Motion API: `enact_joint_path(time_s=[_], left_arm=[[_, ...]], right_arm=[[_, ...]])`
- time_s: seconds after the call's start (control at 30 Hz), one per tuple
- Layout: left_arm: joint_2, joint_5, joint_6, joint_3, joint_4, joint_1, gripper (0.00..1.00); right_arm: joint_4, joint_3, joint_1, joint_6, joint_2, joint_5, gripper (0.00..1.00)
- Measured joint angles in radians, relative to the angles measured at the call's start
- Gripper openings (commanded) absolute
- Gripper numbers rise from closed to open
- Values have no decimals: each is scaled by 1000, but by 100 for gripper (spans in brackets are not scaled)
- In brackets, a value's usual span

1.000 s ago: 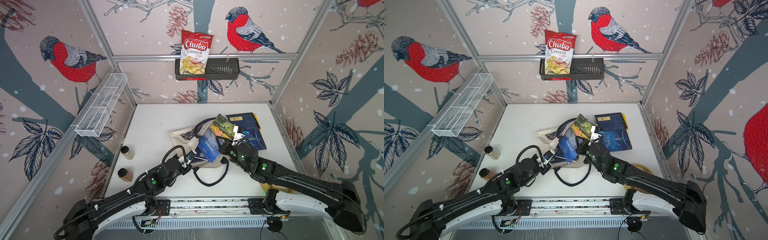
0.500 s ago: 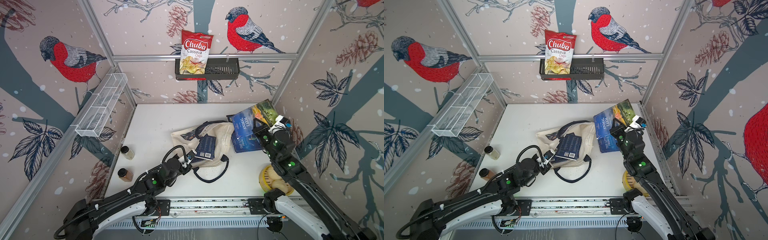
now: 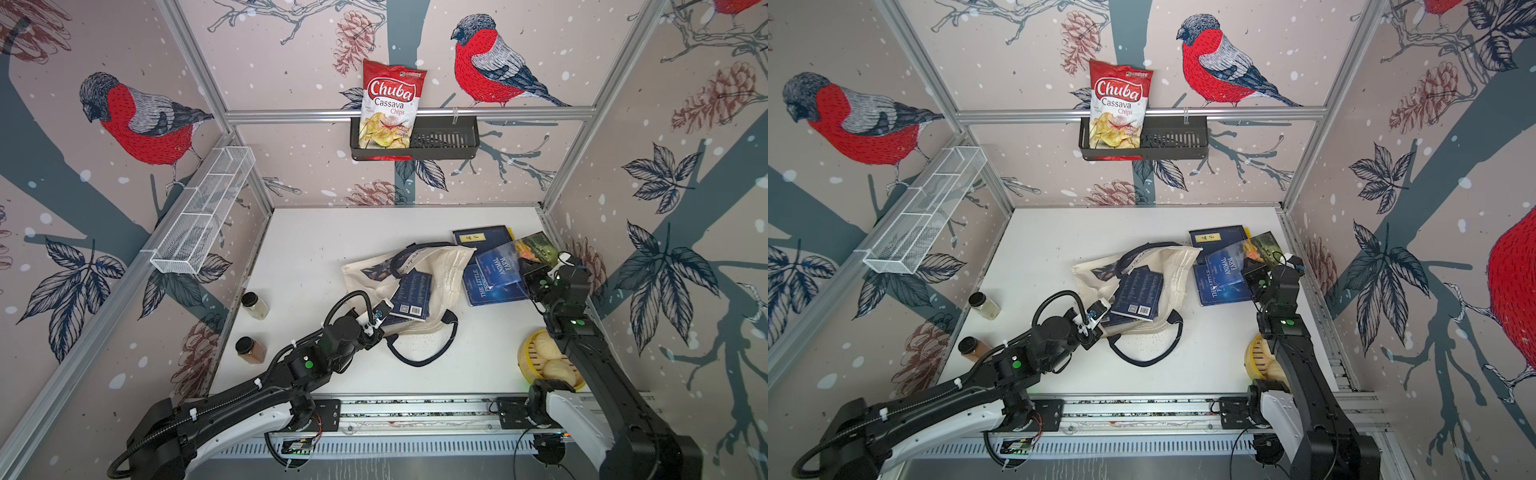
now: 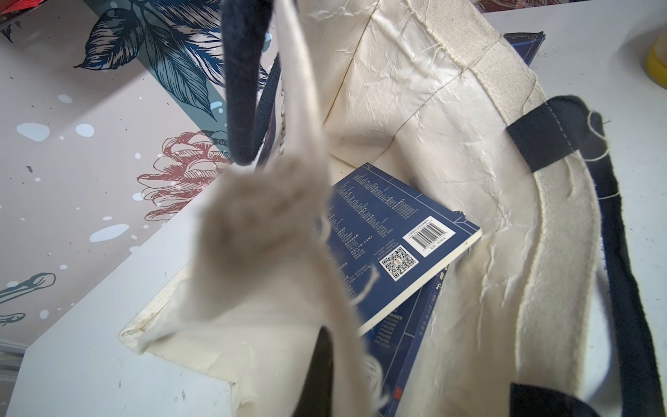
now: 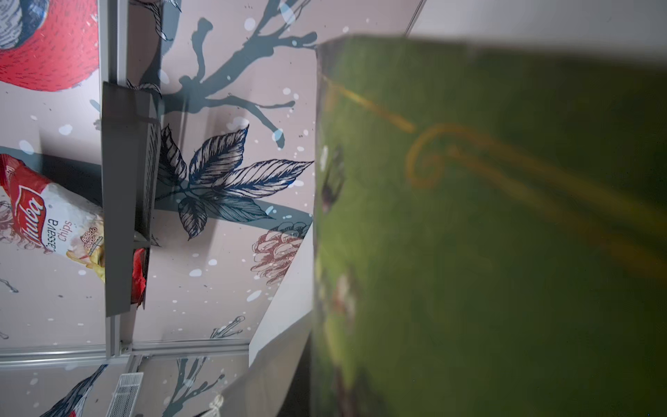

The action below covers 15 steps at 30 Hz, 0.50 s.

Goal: Take out the books from the canvas bag
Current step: Place the book on the book.

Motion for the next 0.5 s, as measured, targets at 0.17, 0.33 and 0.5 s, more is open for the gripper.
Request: enact_joint_path(time_s=[0.17, 0.33, 0.5], left_arm=[[0, 0, 0, 0, 0, 0, 0], [0, 0, 0, 0, 0, 0, 0], [0, 0, 0, 1, 0, 0, 0]], right_arm=[[79, -63, 16, 29, 114, -19, 0], [145, -87, 54, 31, 182, -17, 0], [211, -103, 59, 41, 218, 17, 0]])
